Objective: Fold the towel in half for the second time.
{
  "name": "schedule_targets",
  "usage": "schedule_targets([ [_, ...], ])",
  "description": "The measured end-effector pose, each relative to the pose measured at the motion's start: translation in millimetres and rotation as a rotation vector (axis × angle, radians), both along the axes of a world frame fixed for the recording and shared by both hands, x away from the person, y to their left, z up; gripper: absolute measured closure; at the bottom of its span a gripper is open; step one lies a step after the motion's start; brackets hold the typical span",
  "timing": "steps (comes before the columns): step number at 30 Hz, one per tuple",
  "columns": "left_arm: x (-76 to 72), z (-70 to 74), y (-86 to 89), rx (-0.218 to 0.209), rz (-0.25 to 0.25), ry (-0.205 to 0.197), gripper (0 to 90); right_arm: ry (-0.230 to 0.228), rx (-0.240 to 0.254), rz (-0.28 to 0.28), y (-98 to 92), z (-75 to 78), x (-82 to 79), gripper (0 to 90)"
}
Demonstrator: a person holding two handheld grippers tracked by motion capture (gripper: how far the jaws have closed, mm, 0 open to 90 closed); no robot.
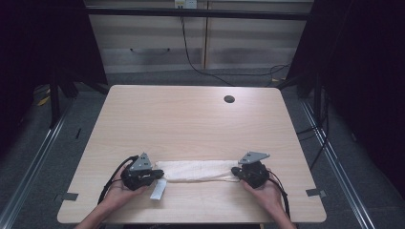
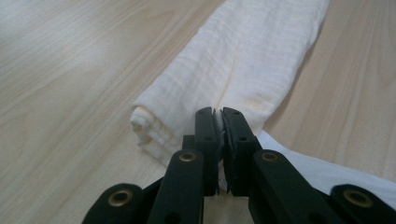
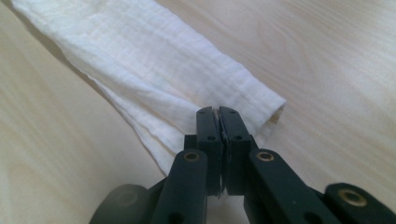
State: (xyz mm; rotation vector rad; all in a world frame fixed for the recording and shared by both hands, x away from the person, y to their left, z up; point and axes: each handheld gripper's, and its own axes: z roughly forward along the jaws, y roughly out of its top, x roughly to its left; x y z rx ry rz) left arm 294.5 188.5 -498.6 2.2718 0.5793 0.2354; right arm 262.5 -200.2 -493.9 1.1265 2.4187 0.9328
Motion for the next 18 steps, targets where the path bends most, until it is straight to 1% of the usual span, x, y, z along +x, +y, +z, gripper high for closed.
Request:
schedule_targets([
  [1,1.4,-1.0,-0.4,-0.017,0.014,0.001,85.6,-0.002,-0.005,-0.007,0.8,0.0,2.7,88.2],
  [3,5.3,-0.8,0.3,-0.008,0.029,0.002,85.5,-0.008,-0.007,-0.009,2.2,-0.6,8.9,88.1],
  [5,9.0,-1.9,0.8,-0.029,0.052,0.013,85.3,-0.012,-0.011,-0.017,3.9,-0.7,14.2,88.0],
  [6,11.6,-1.0,1.5,-0.010,0.055,0.005,85.0,-0.034,-0.001,-0.020,4.6,-3.0,17.5,87.8],
  [7,11.6,-1.0,1.5,-0.010,0.055,0.005,84.9,-0.034,0.009,-0.014,4.0,-3.5,18.5,87.8],
  [8,12.4,-1.6,1.5,-0.018,0.054,0.008,84.8,-0.028,0.016,-0.021,3.3,-3.4,18.5,87.8],
  [9,13.6,-1.2,2.3,-0.009,0.057,-0.004,84.8,-0.028,0.016,-0.021,3.3,-3.4,18.5,87.8],
  [10,14.2,-2.2,2.0,-0.025,0.063,0.016,84.3,-0.029,0.020,-0.031,3.4,-3.7,17.5,87.5],
  [11,14.9,-2.7,1.8,-0.037,0.074,0.019,84.3,-0.029,0.020,-0.031,3.4,-3.7,17.5,87.5],
  [12,16.1,-3.3,1.9,-0.052,0.083,0.033,84.0,-0.036,0.023,-0.028,3.5,-4.1,17.9,87.3],
  [13,16.6,-3.5,2.8,-0.066,0.085,0.044,81.6,-0.036,0.026,-0.028,4.0,-3.7,17.4,85.5],
  [14,16.6,-3.5,2.8,-0.066,0.085,0.044,78.0,-0.037,0.043,-0.025,3.2,-3.7,17.3,83.1],
  [15,16.1,-3.1,3.2,-0.069,0.081,0.042,78.0,-0.037,0.043,-0.025,3.2,-3.7,17.3,83.1],
  [16,15.3,-1.9,3.3,-0.065,0.087,0.039,73.9,-0.032,0.072,-0.032,2.1,-3.0,16.7,80.4],
  [18,15.1,0.9,4.4,-0.086,0.099,0.047,62.4,-0.025,0.132,-0.016,-0.4,1.0,15.2,74.3],
])
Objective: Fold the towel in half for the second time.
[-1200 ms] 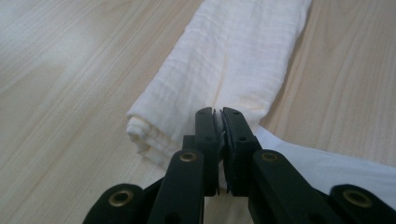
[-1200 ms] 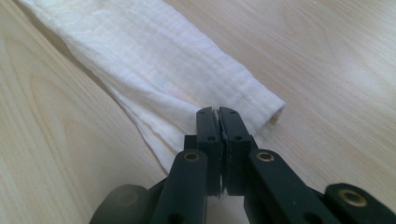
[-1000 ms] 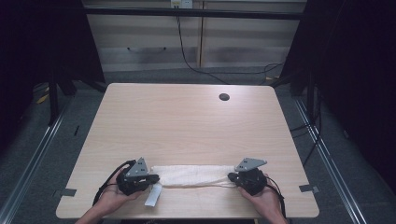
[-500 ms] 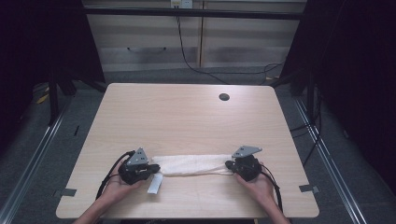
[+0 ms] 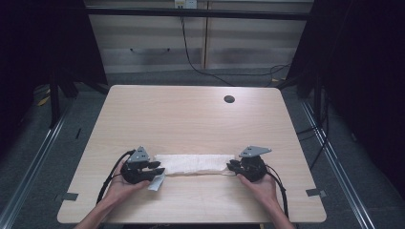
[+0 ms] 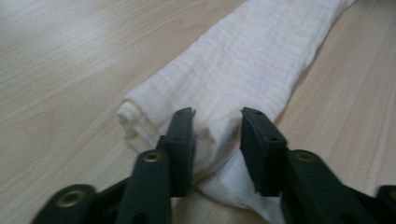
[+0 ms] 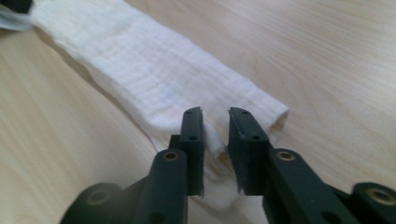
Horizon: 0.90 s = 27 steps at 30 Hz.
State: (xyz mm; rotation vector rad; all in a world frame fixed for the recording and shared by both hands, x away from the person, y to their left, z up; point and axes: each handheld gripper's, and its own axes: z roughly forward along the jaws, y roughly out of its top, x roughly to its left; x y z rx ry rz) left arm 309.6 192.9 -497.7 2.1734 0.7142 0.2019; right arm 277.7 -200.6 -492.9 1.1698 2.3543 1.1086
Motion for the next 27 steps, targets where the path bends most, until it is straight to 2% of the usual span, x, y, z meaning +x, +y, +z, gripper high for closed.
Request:
schedule_targets([
  [3,0.5,8.0,5.9,-0.036,0.006,-0.002,52.9,-0.003,0.085,0.017,-2.9,7.6,-4.3,68.4],
  [6,0.1,16.9,14.6,-0.083,0.032,-0.014,42.7,-0.018,0.148,0.024,-7.6,16.2,-10.3,61.7],
  [7,-0.5,19.1,17.7,-0.088,0.039,-0.020,37.9,-0.027,0.170,0.002,-11.8,21.1,-14.3,55.3],
  [9,-2.6,23.3,24.4,-0.085,0.057,-0.033,36.3,-0.035,0.170,-0.005,-14.7,22.9,-15.8,53.7],
  [10,-4.3,25.3,27.9,-0.091,0.068,-0.038,34.0,-0.063,0.175,-0.032,-20.1,26.0,-19.8,49.6],
  [12,-9.6,30.2,35.4,-0.100,0.089,-0.062,33.8,-0.073,0.176,-0.039,-22.9,27.4,-21.6,47.0],
  [13,-16.1,34.1,41.9,-0.118,0.103,-0.062,32.2,-0.092,0.189,-0.055,-28.4,30.5,-25.8,42.2],
  [16,-23.0,36.2,48.0,-0.117,0.118,-0.064,29.8,-0.115,0.207,-0.068,-35.1,34.4,-32.5,39.4],
  [17,-24.8,36.1,50.5,-0.114,0.123,-0.059,28.8,-0.124,0.210,-0.076,-38.0,35.9,-35.9,38.0],
  [20,-26.2,33.6,55.4,-0.113,0.148,0.000,23.7,-0.130,0.224,-0.114,-50.6,35.6,-45.8,33.5],
  [24,-31.8,29.6,66.1,-0.123,0.181,0.011,17.3,-0.123,0.216,-0.145,-60.8,30.8,-51.8,29.8],
  [26,-33.2,25.6,72.9,-0.150,0.227,0.006,15.4,-0.119,0.212,-0.181,-72.2,25.2,-57.4,28.2],
  [27,-31.3,23.8,75.3,-0.152,0.238,0.018,15.8,-0.116,0.214,-0.193,-76.0,23.6,-58.1,26.9],
])
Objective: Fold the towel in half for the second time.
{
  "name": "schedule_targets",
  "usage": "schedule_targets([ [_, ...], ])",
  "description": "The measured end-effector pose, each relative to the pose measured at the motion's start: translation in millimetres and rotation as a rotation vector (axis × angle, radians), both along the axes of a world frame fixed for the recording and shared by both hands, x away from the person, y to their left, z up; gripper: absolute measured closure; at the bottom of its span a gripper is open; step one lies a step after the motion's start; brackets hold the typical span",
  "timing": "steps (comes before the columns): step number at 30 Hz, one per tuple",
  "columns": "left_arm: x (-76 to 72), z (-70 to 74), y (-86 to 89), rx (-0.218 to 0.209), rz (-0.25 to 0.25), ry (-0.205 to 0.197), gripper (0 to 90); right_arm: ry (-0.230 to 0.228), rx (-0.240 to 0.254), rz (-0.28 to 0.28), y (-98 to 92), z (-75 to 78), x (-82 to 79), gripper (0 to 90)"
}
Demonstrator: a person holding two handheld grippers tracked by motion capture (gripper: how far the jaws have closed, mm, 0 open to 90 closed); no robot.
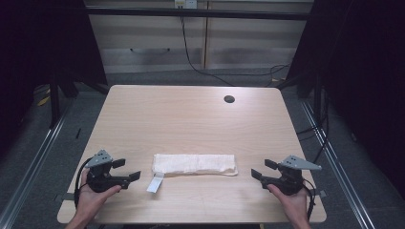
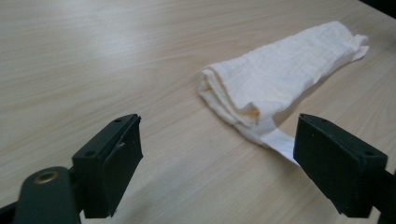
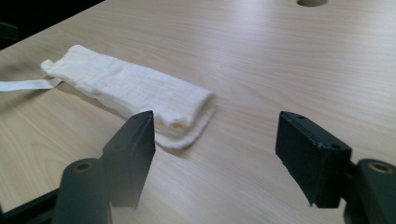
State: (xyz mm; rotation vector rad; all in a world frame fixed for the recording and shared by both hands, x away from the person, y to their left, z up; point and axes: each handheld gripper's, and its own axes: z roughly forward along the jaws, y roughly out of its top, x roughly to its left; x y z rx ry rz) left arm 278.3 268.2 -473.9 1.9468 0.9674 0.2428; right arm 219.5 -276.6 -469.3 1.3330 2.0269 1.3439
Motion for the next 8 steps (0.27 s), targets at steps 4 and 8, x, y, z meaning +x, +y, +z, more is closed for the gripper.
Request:
schedule_targets([
  [4,7.0,-7.4,9.3,-0.006,0.045,0.033,15.9,0.002,-0.004,-0.040,-8.9,-4.4,0.4,26.5],
  [8,2.9,-11.5,20.1,-0.037,0.029,-0.004,15.7,0.033,-0.009,-0.061,-13.4,-10.6,3.3,25.1],
])
